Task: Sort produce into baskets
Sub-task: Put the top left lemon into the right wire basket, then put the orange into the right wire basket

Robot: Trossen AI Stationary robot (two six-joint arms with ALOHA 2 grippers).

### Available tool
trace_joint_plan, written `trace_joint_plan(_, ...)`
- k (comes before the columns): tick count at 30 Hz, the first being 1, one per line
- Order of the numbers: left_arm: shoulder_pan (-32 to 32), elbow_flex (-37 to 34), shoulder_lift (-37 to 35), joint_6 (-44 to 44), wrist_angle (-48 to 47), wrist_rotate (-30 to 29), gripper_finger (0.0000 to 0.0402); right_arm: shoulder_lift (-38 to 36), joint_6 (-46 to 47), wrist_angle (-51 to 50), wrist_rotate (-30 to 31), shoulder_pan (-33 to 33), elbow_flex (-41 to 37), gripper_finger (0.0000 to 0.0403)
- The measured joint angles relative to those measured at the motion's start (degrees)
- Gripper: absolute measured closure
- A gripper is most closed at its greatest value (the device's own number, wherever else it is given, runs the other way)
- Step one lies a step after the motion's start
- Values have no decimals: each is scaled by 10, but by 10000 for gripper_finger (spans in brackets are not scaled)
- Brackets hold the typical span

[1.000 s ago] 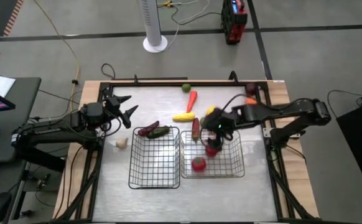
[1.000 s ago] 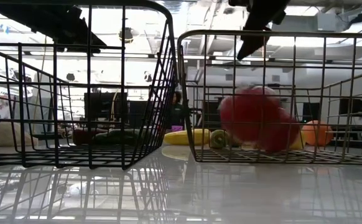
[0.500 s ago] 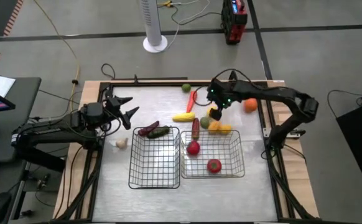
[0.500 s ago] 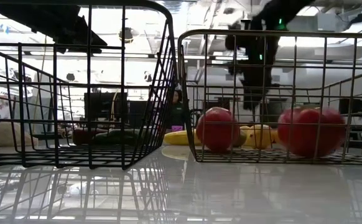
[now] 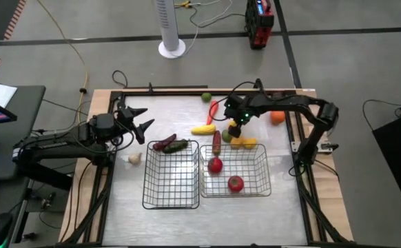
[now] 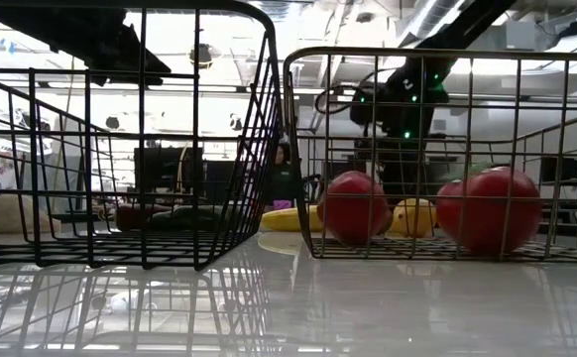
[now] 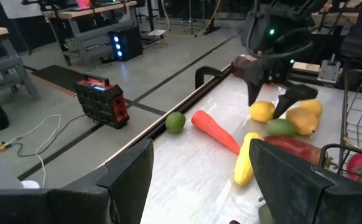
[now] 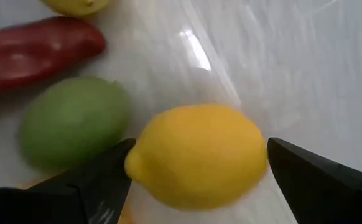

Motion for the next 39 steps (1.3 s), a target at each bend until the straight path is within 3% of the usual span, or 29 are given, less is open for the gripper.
trace_joint_plan(9, 0, 0, 0, 0, -2, 5, 145, 20, -12, 14, 20, -3, 1, 74)
trace_joint_plan(15, 0, 0, 0, 1, -2, 5, 145, -58, 6, -19, 17, 16, 8, 83)
trace_joint_plan(24, 0, 0, 0, 1, -2, 0, 145, -235, 89, 35, -174, 145, 16, 71)
trace_joint_plan(33, 0, 0, 0, 0, -4, 0, 145, -244, 205, -12, -82, 309, 16, 25)
trace_joint_plan(39, 0, 0, 0, 1, -3, 0, 145, -236, 214, -74, 11, 311, 15, 10)
